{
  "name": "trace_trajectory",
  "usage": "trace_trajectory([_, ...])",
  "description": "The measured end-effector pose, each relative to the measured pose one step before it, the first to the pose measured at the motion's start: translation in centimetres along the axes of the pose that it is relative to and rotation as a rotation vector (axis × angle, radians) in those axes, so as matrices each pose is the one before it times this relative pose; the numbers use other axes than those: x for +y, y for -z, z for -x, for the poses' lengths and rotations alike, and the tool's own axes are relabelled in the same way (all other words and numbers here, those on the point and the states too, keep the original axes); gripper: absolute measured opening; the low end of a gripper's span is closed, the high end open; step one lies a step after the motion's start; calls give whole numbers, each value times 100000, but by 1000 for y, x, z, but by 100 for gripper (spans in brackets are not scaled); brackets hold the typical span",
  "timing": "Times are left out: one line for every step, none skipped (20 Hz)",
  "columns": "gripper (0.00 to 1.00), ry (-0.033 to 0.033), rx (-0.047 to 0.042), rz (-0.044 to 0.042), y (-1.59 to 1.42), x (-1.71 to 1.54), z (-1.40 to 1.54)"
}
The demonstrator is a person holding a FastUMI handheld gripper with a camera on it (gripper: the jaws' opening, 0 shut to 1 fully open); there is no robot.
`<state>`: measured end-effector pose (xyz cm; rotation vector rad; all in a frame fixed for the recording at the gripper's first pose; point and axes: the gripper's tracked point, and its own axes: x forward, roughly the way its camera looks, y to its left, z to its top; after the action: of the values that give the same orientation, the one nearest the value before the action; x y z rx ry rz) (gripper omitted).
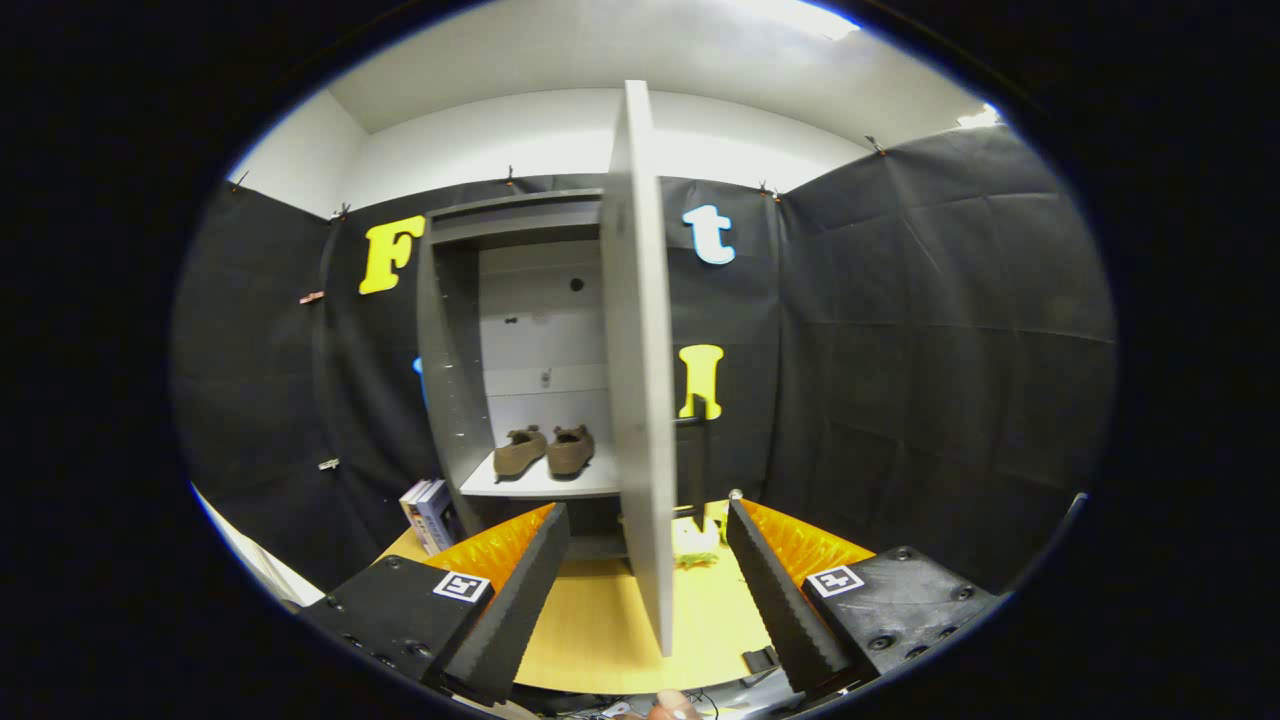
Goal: Open the shoe cabinet door, grab the shoes and put them into the shoe cabinet, then close the shoe cabinet door.
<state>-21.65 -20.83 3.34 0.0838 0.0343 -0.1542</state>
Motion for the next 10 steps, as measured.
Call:
trace_trajectory([99,1170,128,-1123,102,-1148,-853])
trace_trajectory([99,487,691,-437,217,-1091,-740])
trace_trajectory([99,398,800,330,622,-885,-805])
trace_trajectory([99,-359,1027,244,397,-780,-1062])
trace_trajectory([99,-1047,602,4,101,-216,-956])
trace_trajectory([99,-1290,549,72,96,-217,-943])
trace_trajectory([99,-1858,616,68,139,-26,-1138])
trace_trajectory([99,-2554,1226,138,218,-51,-954])
trace_trajectory([98,-2122,1919,-246,511,302,-733])
trace_trajectory([98,-1856,2094,-271,329,299,-773])
